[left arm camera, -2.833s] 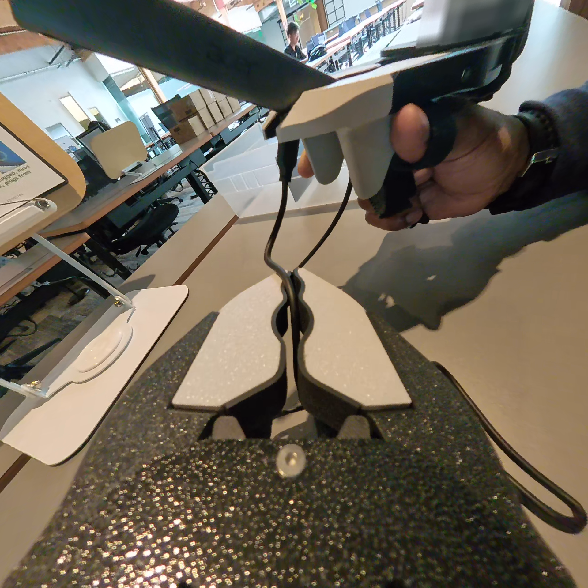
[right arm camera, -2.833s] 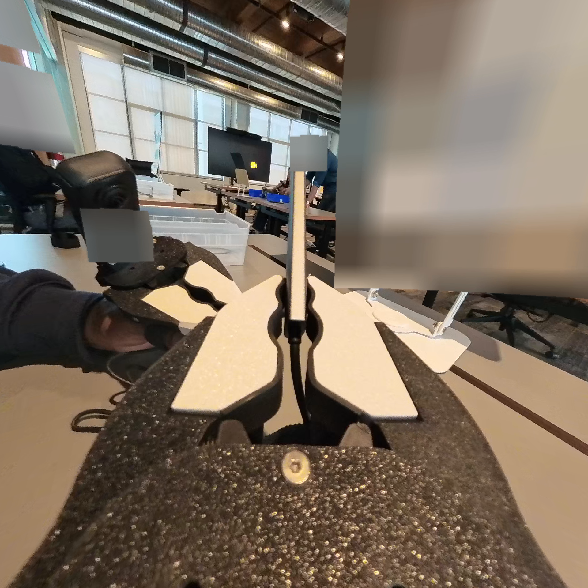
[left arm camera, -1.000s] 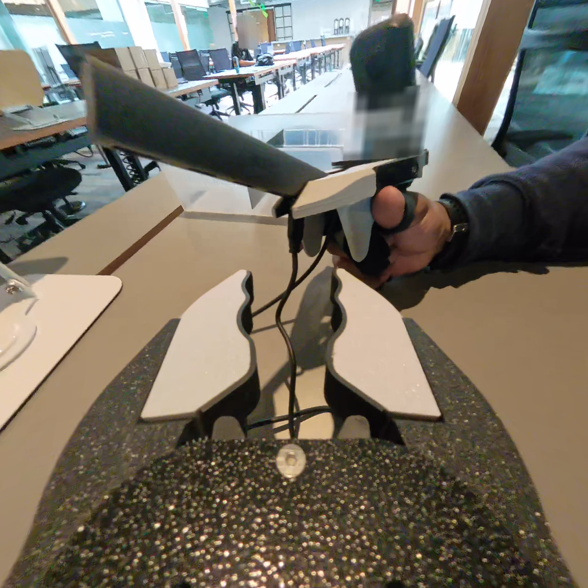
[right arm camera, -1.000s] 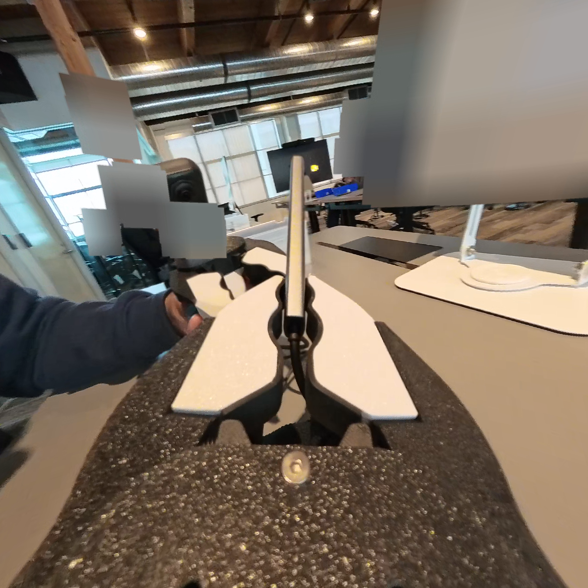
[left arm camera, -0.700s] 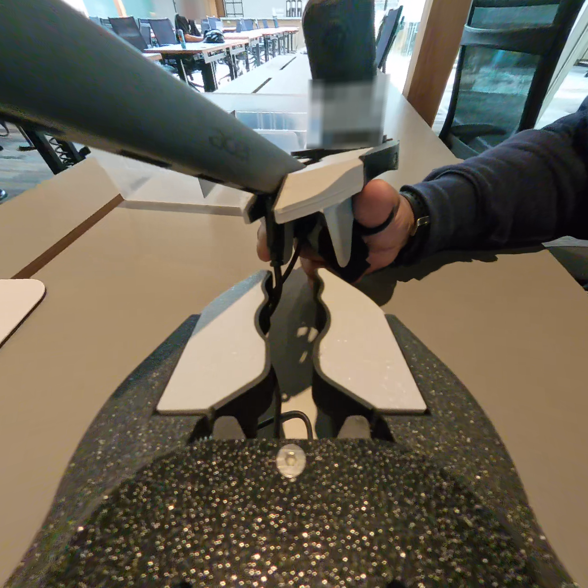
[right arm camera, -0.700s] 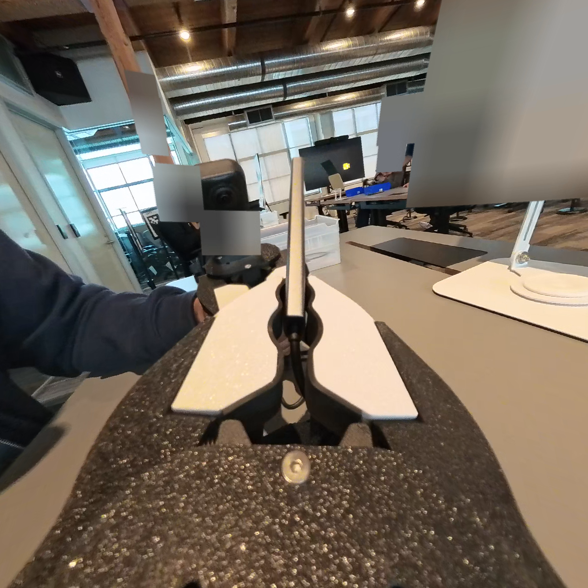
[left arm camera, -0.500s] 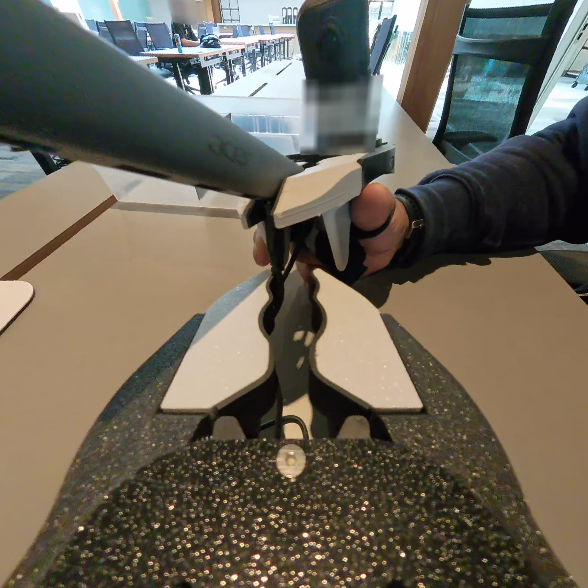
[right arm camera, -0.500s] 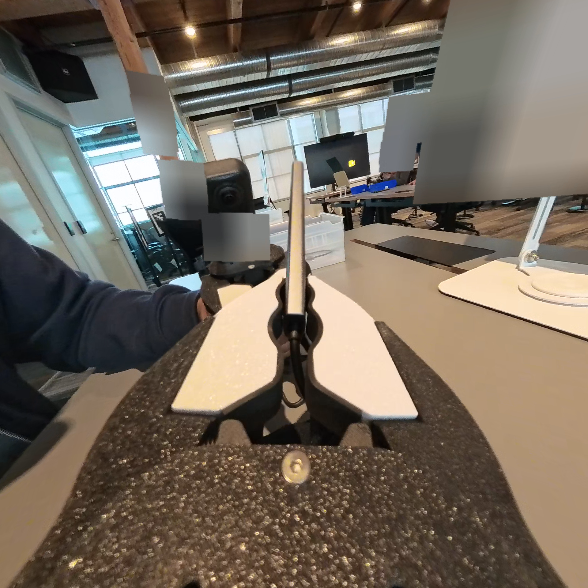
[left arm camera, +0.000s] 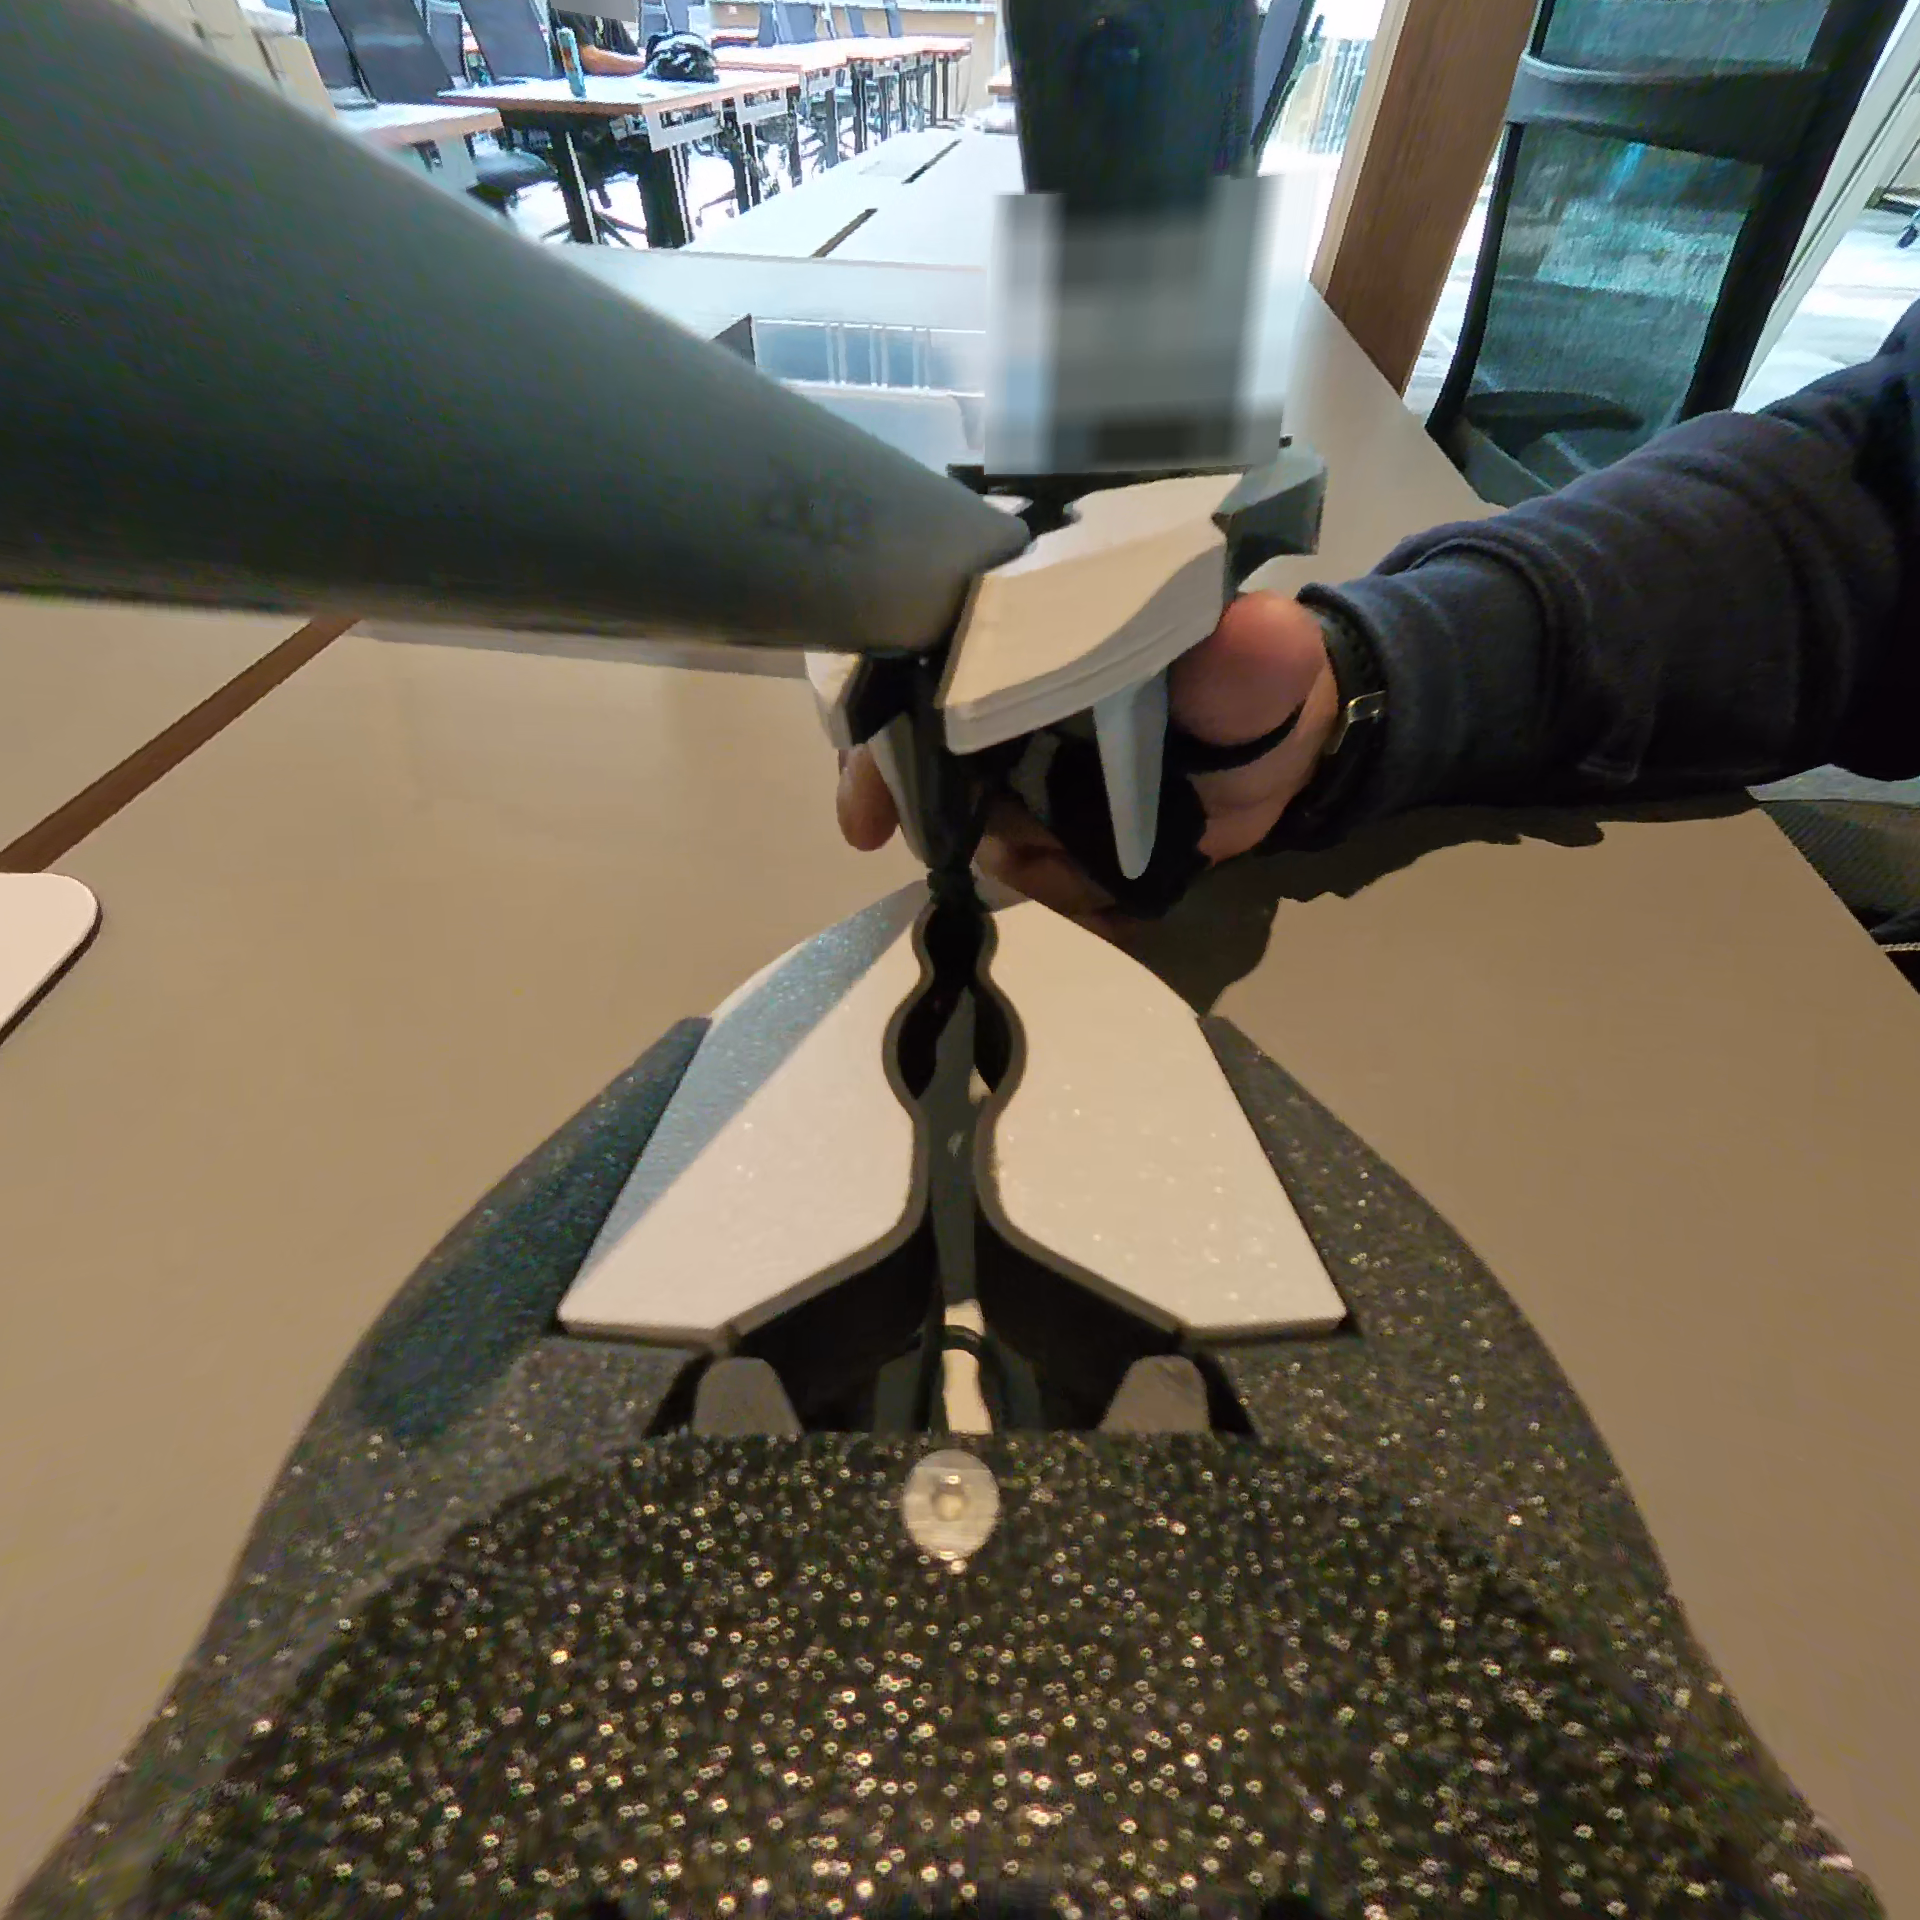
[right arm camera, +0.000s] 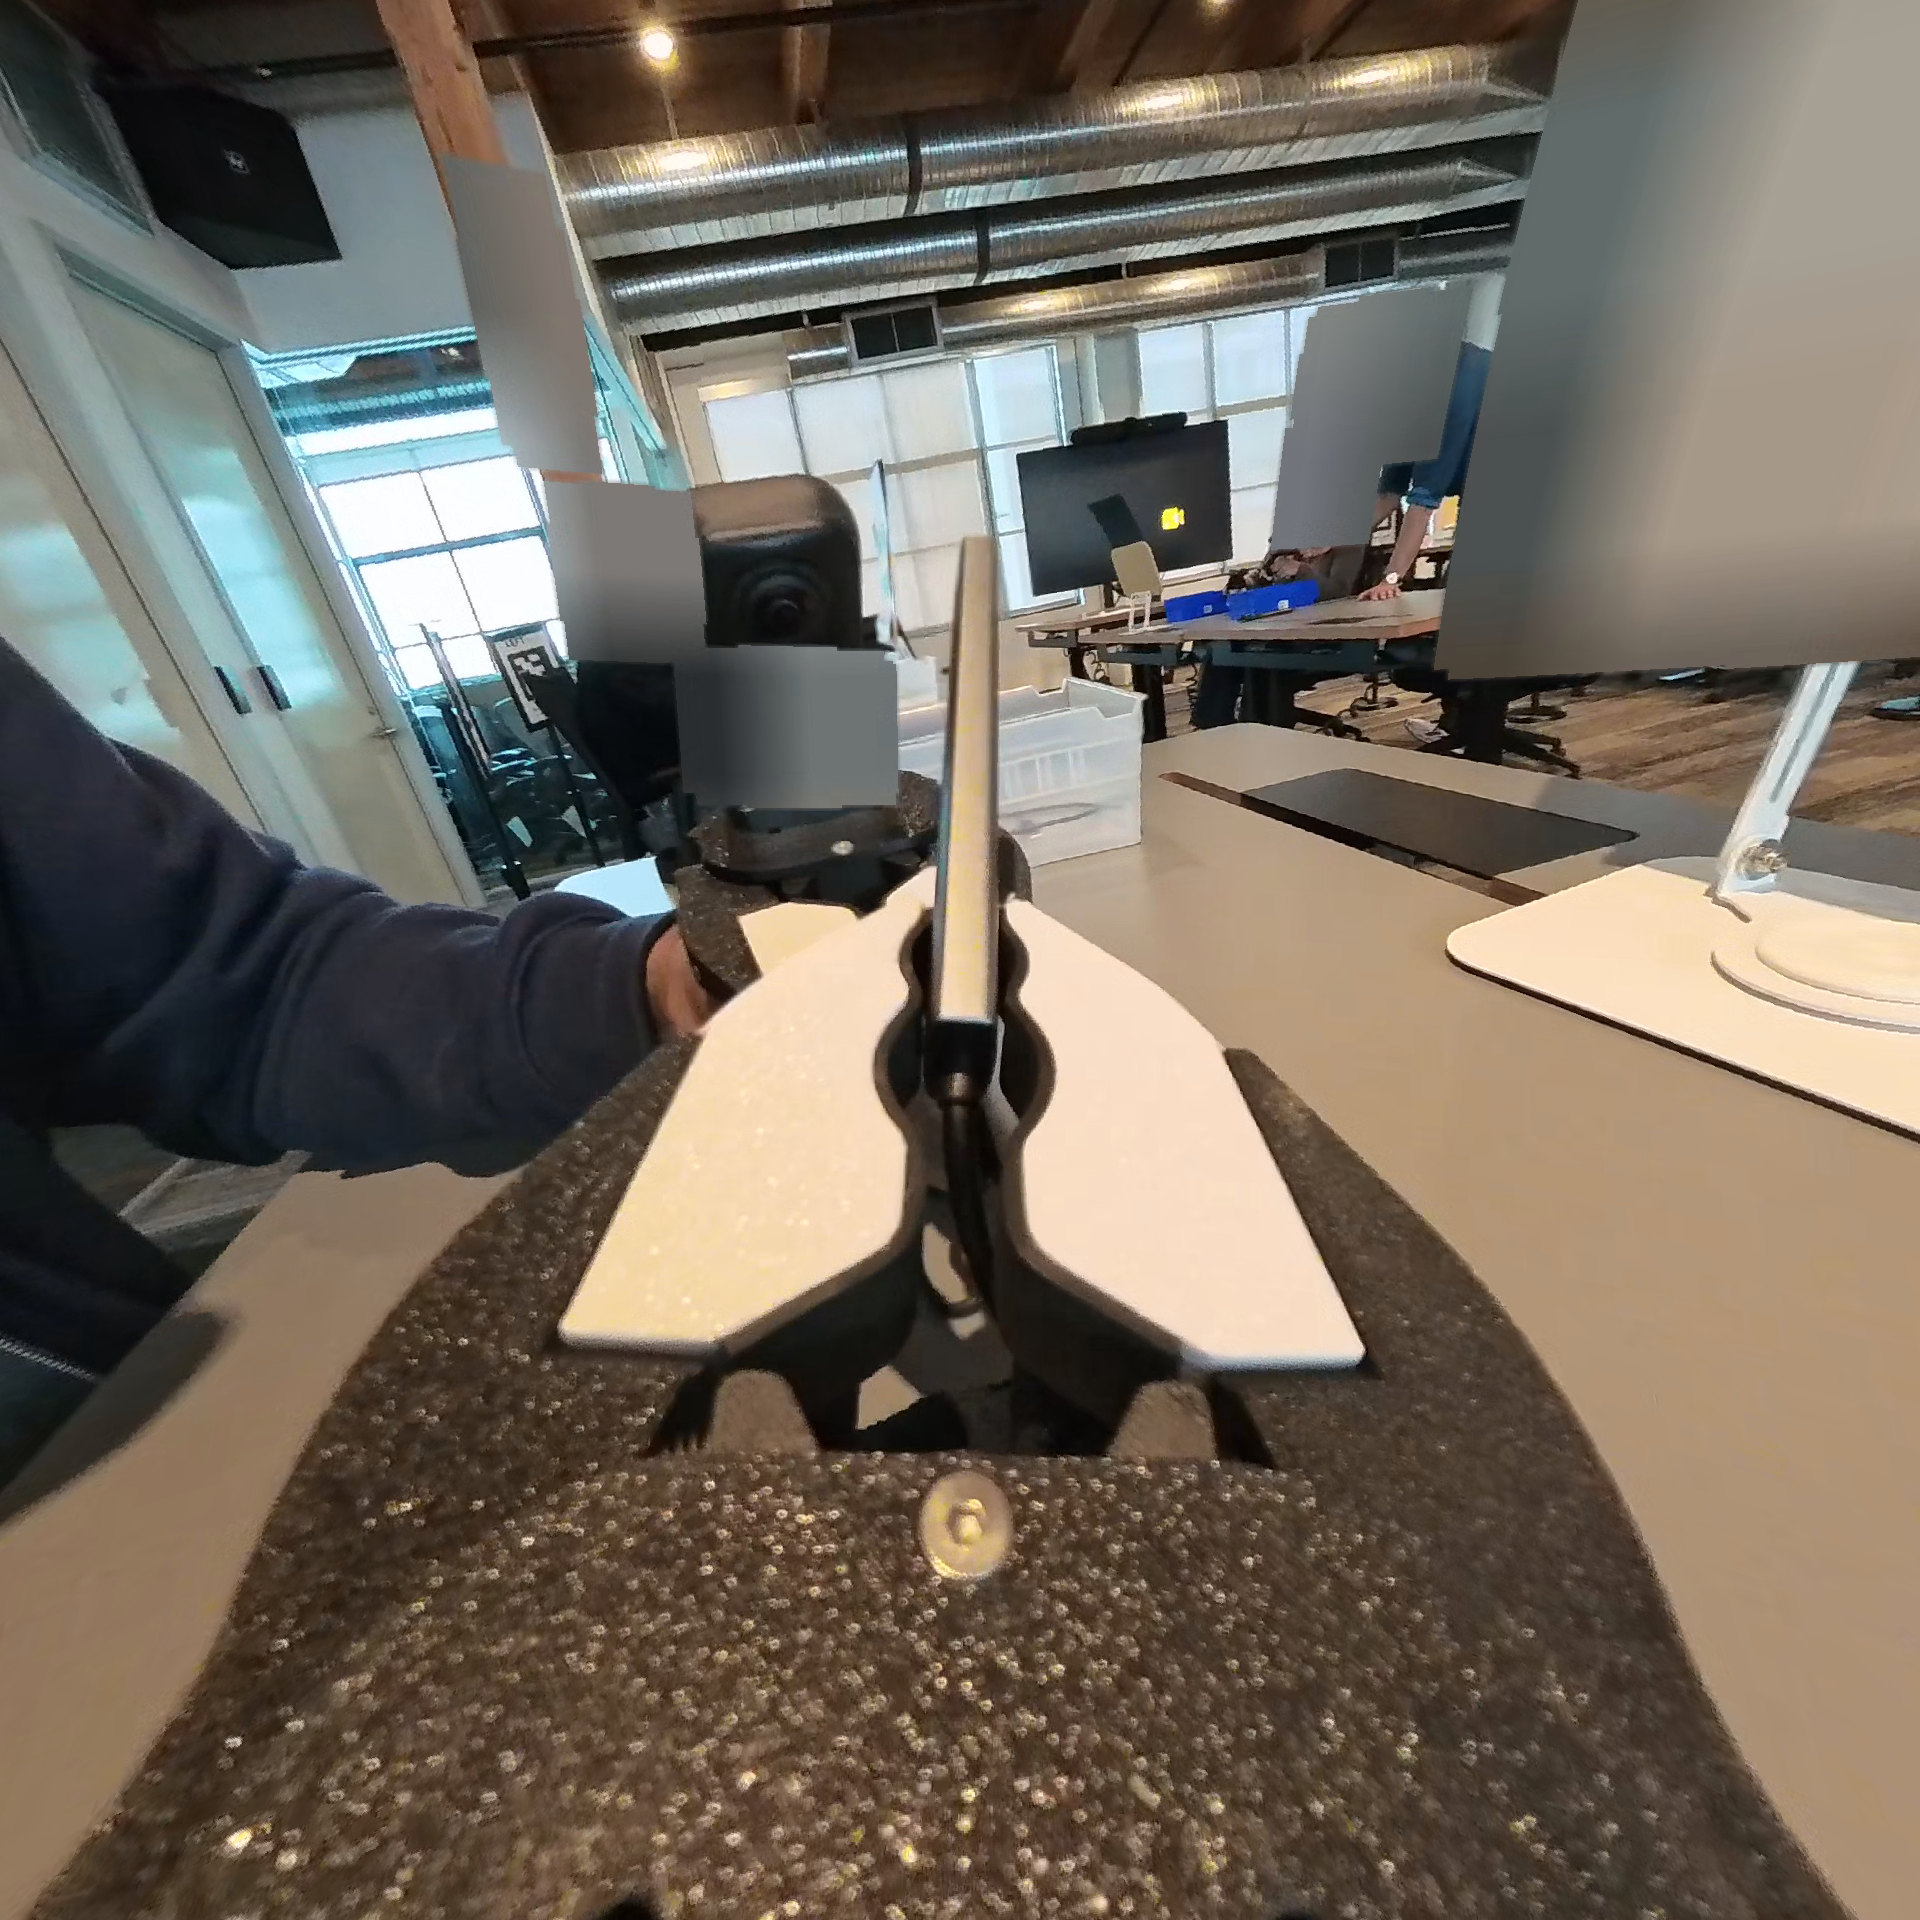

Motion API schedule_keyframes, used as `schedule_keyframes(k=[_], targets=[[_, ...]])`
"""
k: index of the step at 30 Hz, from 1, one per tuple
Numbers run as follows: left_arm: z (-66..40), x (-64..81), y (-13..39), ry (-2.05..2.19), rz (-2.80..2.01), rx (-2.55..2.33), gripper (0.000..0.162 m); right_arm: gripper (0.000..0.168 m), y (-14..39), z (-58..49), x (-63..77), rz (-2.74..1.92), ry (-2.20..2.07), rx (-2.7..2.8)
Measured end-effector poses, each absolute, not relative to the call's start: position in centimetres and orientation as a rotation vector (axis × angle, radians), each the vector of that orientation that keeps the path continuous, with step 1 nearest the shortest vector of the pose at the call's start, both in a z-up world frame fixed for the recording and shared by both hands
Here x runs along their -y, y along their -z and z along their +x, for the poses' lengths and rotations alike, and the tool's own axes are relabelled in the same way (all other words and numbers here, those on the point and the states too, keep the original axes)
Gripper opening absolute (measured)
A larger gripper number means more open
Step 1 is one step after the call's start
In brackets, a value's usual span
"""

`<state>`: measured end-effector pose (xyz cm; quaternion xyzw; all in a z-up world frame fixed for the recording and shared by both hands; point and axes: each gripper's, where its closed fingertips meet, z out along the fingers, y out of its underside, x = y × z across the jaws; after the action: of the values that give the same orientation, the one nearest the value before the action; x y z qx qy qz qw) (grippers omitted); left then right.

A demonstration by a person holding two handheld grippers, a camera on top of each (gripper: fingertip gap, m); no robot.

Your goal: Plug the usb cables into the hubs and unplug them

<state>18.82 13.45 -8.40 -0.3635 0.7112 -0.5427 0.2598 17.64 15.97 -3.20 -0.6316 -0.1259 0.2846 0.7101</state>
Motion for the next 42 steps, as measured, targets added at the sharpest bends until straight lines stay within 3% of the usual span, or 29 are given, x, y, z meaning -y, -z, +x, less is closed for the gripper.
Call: schedule_keyframes(k=[13, 17, 26, 42], targets=[[17.9, -12.4, 7.7, 1.744, -1.024, -1.927, 0.000, 0.011, 2.9, 17.5, -15.7, -1.371, -0.643, 0.290], [17.7, -12.4, 7.4, 1.801, -1.038, -1.911, 0.000, 0.018, 2.8, 17.9, -15.9, -1.368, -0.652, 0.256], [17.7, -13.4, 7.0, 1.762, -1.058, -1.887, 0.000, 0.036, 3.2, 18.9, -16.0, -1.422, -0.628, 0.259], [17.7, -14.0, 8.7, 1.519, -1.076, -1.983, 0.000, 0.041, 1.1, 20.0, -13.6, -1.456, -0.591, 0.412]])
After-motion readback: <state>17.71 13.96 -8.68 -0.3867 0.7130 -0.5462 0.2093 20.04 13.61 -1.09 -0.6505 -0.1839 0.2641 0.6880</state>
